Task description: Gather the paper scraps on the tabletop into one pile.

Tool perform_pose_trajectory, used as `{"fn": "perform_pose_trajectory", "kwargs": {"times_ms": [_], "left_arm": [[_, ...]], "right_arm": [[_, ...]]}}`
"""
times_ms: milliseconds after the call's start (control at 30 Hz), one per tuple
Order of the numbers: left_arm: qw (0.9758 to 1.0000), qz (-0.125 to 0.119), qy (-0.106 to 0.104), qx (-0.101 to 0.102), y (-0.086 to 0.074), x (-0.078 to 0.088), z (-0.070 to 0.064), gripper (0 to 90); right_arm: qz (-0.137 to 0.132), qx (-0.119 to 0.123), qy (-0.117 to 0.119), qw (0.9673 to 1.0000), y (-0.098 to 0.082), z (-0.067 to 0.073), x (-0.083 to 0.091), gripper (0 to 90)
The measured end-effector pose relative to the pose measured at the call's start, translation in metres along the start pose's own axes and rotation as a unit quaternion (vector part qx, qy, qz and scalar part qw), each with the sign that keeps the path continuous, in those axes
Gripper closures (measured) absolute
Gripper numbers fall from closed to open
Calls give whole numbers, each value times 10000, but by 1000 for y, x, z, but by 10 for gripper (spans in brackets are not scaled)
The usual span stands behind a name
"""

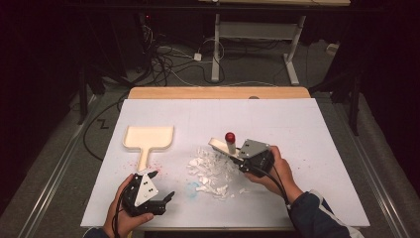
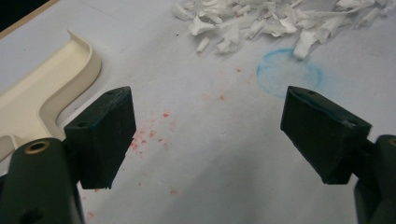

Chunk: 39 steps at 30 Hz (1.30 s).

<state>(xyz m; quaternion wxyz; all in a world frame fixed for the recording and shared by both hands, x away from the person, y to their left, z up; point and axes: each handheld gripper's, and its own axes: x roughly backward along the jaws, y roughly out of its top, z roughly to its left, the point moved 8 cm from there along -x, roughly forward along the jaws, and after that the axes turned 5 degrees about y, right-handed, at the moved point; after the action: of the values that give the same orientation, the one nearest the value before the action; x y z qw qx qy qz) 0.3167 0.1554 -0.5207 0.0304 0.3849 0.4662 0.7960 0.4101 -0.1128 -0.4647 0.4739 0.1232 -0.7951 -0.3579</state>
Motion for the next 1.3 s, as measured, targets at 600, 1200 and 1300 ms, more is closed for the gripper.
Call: {"fn": "perform_pose_trajectory", "kwargs": {"times_ms": [600, 1200, 1300], "left_arm": [[10000, 64, -6, -70, 0, -1, -2, 172], [9999, 105, -99, -64, -2, -4, -2, 172], [9999, 91, -88, -73, -2, -3, -2, 172]], "right_arm": [[513, -514, -1453, 9867, -58, -70, 32, 678], [111, -101, -70, 9999, -12, 8, -29, 674], [-12, -6, 306, 9995, -8, 22, -22, 674]]}}
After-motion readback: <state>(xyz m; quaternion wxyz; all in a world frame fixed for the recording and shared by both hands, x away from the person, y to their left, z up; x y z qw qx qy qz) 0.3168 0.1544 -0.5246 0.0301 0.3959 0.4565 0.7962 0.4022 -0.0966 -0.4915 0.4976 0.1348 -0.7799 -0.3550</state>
